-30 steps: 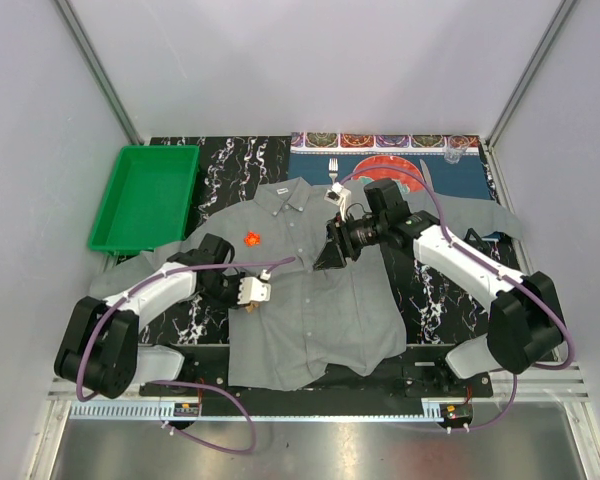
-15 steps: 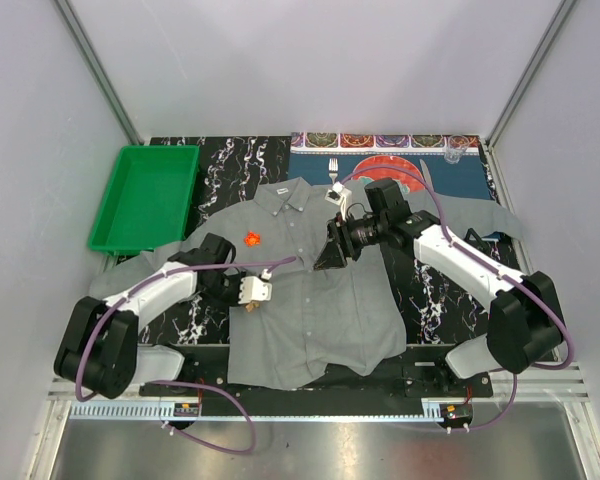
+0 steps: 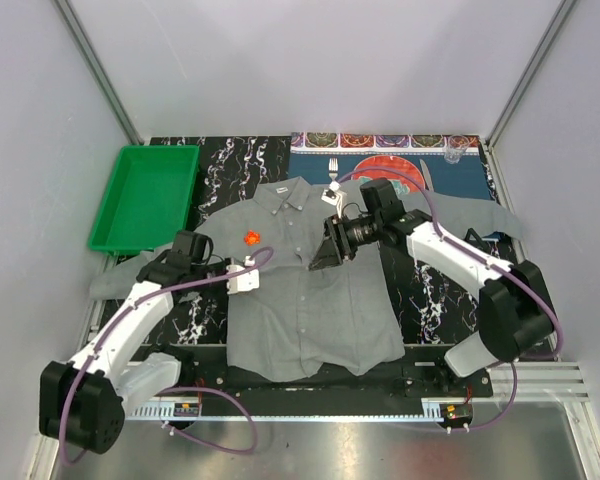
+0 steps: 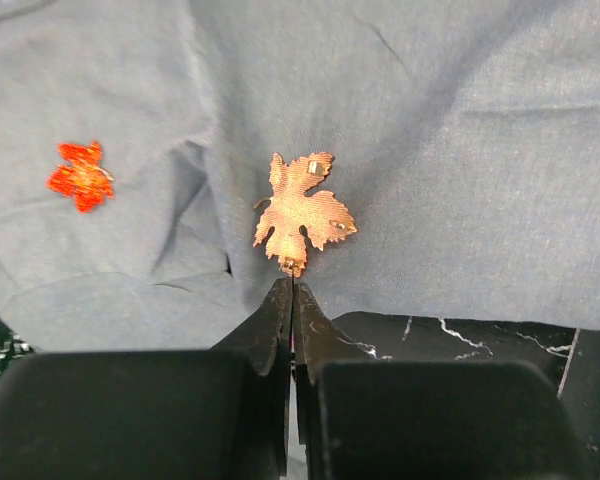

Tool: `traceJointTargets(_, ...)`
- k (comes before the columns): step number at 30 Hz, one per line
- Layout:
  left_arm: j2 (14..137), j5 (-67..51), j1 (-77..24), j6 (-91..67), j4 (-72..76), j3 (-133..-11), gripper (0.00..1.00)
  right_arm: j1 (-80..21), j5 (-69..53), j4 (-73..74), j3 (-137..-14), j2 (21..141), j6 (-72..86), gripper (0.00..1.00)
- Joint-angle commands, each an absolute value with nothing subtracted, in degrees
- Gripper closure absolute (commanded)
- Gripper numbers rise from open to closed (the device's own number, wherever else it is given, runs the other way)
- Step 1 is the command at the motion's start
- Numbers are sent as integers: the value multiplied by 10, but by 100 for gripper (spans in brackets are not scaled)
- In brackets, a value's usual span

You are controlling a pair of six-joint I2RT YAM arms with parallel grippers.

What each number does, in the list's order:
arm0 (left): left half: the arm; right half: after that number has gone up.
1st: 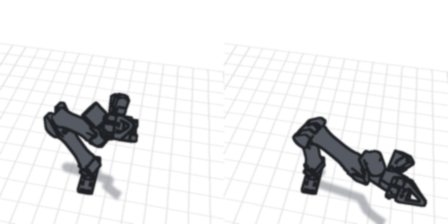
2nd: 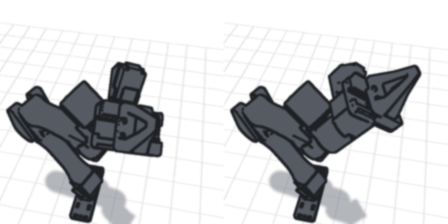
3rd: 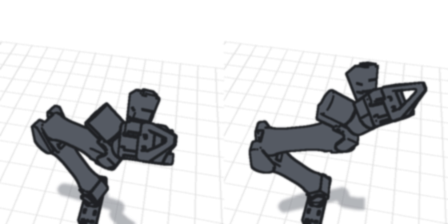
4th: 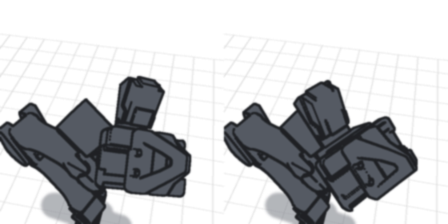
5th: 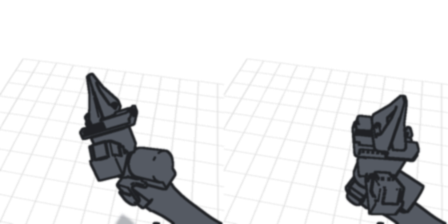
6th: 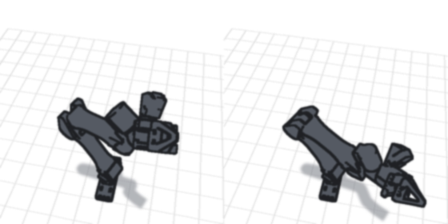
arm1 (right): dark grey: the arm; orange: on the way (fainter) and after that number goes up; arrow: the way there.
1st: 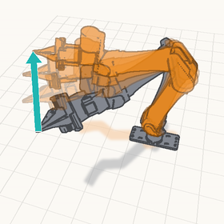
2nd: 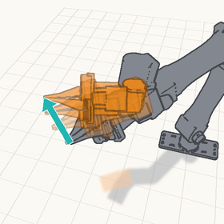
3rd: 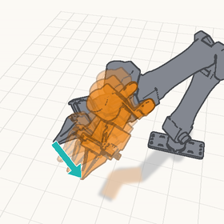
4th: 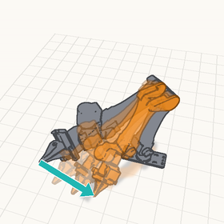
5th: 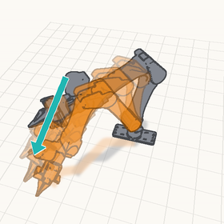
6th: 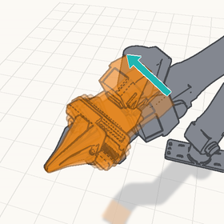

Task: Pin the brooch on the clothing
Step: Pick up the brooch from the clothes.

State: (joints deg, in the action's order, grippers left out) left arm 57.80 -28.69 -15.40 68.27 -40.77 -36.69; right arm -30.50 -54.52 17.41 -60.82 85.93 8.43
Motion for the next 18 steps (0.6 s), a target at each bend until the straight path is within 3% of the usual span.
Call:
traceJointTargets(1, 538, -347, -152, 646, -334, -361, 100, -303, -600, 88, -623, 896, 184, 43)
traceJointTargets(10, 483, -354, -156, 629, -287, -323, 100, -359, -642, -168, -633, 1062, 505, 37)
traceJointTargets(18, 454, -349, -164, 611, -282, -312, 100, -379, -646, -315, -678, 1168, 641, 41)
